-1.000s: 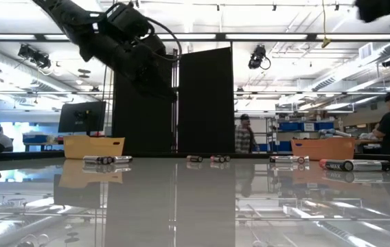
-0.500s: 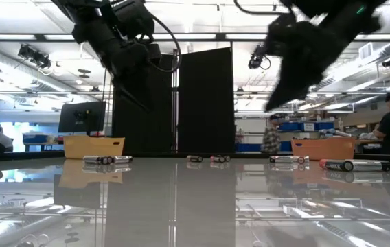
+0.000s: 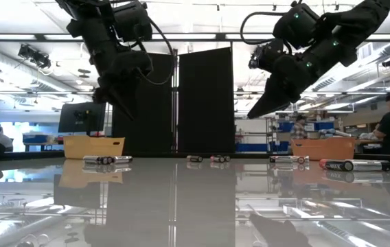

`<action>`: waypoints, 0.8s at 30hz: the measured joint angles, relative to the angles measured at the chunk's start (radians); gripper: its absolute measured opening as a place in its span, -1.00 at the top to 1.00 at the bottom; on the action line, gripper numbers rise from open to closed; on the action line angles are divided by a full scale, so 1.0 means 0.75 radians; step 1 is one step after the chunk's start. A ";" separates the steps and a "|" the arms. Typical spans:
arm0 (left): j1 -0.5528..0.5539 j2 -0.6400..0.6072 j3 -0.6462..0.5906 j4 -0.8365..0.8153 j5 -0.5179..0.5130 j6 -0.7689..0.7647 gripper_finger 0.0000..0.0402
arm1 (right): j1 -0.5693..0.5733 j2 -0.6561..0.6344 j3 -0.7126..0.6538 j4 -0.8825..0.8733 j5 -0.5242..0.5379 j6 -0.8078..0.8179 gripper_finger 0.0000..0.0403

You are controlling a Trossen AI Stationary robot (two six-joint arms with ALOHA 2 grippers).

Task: Sort batteries
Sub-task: Put the silver battery into the orange bin

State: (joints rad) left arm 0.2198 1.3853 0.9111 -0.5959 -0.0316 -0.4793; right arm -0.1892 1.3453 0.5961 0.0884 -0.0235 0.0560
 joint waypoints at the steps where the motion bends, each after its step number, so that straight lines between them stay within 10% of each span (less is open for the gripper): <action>1: -0.002 0.000 0.005 -0.028 0.001 -0.023 0.65 | -0.002 0.000 0.000 -0.001 0.000 -0.012 0.96; 15: -0.078 0.114 0.002 -0.061 -0.187 -0.281 0.09 | -0.073 0.000 0.000 0.005 0.001 -0.116 0.96; 24: -0.058 0.250 0.002 -0.015 -0.224 -0.344 0.07 | -0.111 0.000 0.000 0.006 -0.002 -0.157 0.96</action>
State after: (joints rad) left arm 0.1761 1.5728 0.9123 -0.6069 -0.1993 -0.7374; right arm -0.2726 1.3453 0.5961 0.0928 -0.0246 -0.0614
